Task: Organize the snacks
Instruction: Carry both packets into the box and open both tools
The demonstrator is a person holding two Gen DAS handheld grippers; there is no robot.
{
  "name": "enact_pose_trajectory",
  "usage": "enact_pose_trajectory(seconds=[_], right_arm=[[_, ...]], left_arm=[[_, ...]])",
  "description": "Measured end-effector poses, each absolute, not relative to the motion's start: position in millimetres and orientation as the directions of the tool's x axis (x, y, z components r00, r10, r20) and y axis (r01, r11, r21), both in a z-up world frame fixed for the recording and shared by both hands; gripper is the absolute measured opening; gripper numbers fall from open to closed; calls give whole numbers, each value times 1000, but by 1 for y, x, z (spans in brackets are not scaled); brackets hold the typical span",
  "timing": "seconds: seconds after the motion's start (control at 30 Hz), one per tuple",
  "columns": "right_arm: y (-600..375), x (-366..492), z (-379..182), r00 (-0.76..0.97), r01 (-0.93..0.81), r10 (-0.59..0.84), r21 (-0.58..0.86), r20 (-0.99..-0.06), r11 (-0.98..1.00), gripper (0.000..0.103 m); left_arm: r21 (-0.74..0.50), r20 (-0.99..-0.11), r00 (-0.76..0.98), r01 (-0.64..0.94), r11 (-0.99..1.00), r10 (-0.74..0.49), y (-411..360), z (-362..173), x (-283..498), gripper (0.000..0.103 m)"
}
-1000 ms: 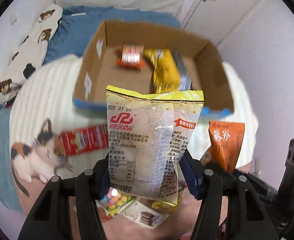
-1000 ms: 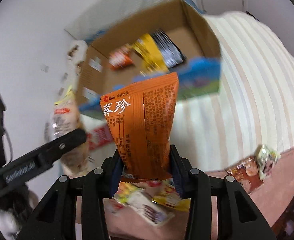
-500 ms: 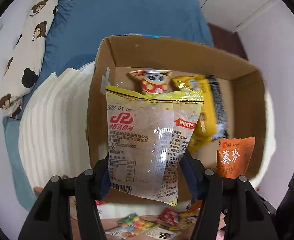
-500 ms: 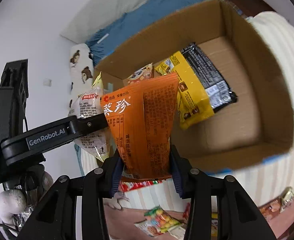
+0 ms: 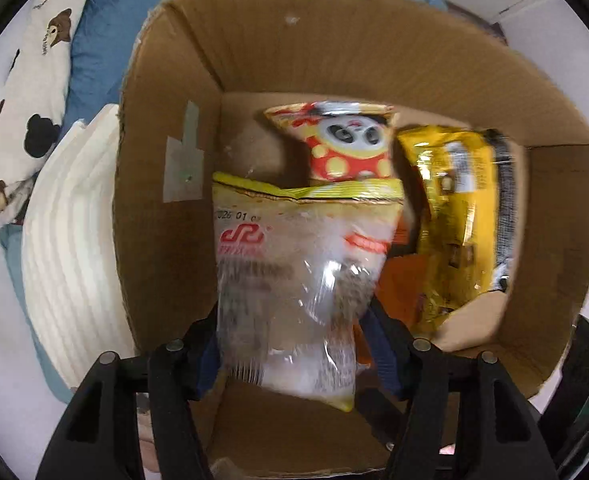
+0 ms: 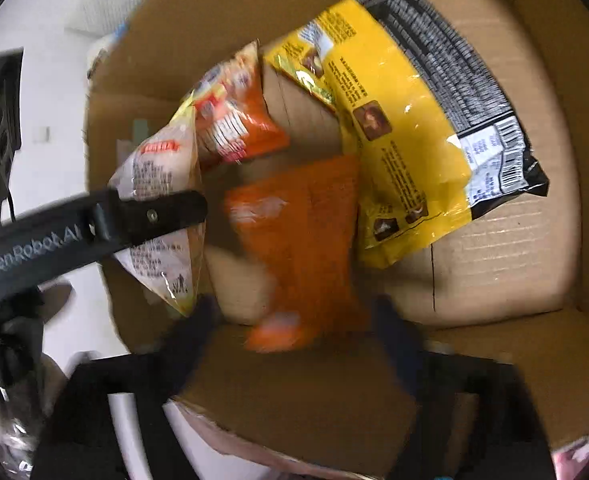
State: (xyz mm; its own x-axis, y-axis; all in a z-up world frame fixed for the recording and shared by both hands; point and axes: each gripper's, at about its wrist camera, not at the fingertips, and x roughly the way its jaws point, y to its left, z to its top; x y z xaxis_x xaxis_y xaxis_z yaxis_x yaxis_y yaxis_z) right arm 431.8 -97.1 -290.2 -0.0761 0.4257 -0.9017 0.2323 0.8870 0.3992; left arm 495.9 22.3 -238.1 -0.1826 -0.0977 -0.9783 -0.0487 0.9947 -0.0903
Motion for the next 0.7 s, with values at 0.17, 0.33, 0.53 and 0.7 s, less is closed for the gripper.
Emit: enact_pose_trajectory(seconds=[0.17, 0.33, 0.53, 0.7], right_arm=[[-103, 436, -292, -55, 241, 400, 377, -915, 894, 90], [-110, 431, -284, -44, 234, 374, 355, -926, 905, 90], [-125, 417, -261, -1, 201, 341, 334, -940, 921, 91], [-142, 397, -218, 90, 137, 255, 266, -963, 954, 90]], left_arm=[[-76, -984, -159, -33, 997, -81, 23, -240, 493, 75], [-85, -988, -127, -39, 996, -89, 27, -229, 487, 75], [-129, -990, -43, -50, 990, -131, 23, -196, 464, 75], [-100, -992, 85, -51, 994, -95, 28, -168, 436, 75]])
